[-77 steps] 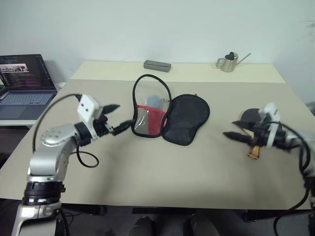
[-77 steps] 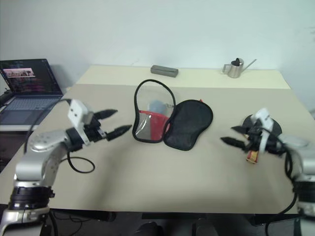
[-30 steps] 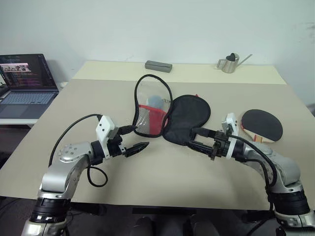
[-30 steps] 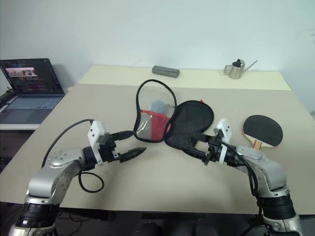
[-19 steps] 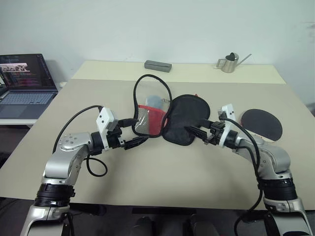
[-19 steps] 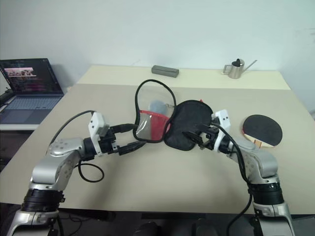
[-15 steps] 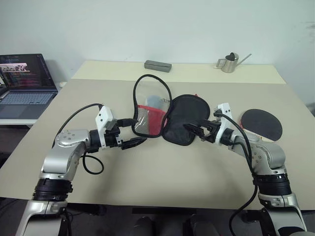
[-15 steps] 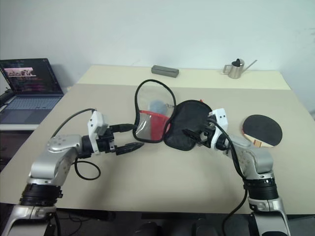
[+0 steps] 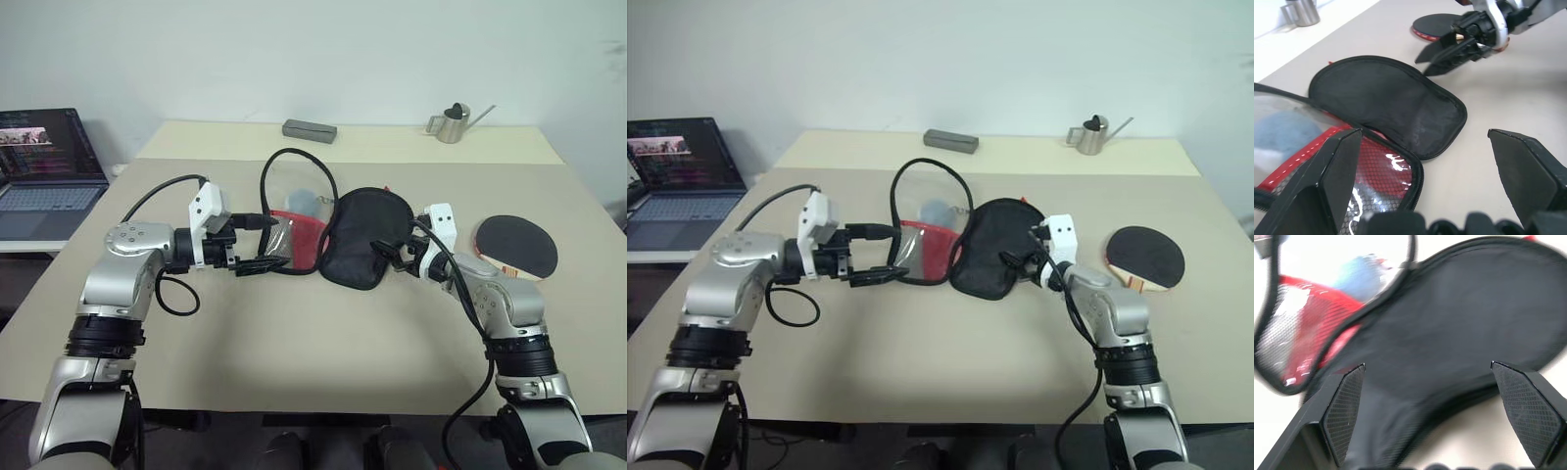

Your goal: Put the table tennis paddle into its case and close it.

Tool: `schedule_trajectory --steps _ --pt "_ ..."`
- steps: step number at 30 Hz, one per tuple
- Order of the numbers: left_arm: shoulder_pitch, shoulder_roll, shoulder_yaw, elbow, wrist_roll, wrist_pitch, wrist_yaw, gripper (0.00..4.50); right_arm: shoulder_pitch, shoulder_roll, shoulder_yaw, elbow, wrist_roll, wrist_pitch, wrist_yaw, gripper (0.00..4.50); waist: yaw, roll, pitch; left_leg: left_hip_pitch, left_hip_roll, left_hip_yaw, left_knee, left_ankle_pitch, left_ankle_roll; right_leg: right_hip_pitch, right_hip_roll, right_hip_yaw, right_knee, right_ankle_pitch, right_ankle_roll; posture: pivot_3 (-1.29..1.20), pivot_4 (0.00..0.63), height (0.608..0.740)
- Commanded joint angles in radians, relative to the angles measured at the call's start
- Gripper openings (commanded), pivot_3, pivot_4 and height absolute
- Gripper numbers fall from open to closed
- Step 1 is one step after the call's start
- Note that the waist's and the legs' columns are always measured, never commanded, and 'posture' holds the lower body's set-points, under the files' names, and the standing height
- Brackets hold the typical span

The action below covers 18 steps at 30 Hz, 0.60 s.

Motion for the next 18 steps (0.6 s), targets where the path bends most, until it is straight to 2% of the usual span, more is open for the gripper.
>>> schedule_trajectory --steps 1,7,12,18 --pt "-0.034 0.003 0.003 -0.001 0.006 -0.019 -0.008 4.47 -0.022 0.001 -0.037 -0.023 -0.027 -0.037 -0.036 4.5 0.0 0.0 0.0 0.0 0.0 0.0 0.0 0.0 0.0 0.0 0.0 0.0 0.0 0.0 0.0 0.0 0.15 0.74" --pt "-0.048 -0.001 -0.004 0.012 0.013 -0.024 -0.007 4.47 -0.025 0.025 -0.061 -0.011 -0.011 0.025 -0.059 4.5 0.0 0.0 0.0 0.0 0.0 0.0 0.0 0.0 0.0 0.0 0.0 0.0 0.0 0.0 0.0 0.0 0.15 0.74" --pt "-0.055 -0.002 -0.007 0.02 0.018 -0.029 -0.008 4.47 -0.057 0.079 -0.118 0.011 0.064 0.154 -0.077 4.5 -0.001 0.0 0.0 0.0 0.001 0.0 0.0 0.0 0.0 -0.001 0.0 0.0 0.0 0.0 0.0 0.0 0.15 0.74" --pt "-0.061 -0.005 -0.008 0.028 0.025 -0.034 -0.007 4.47 -0.103 0.104 -0.171 0.101 0.064 0.176 -0.114 4.5 -0.001 0.0 0.0 0.0 0.0 0.0 0.0 0.0 0.0 -0.001 0.0 0.0 0.0 0.0 0.0 0.0 0.15 0.74"
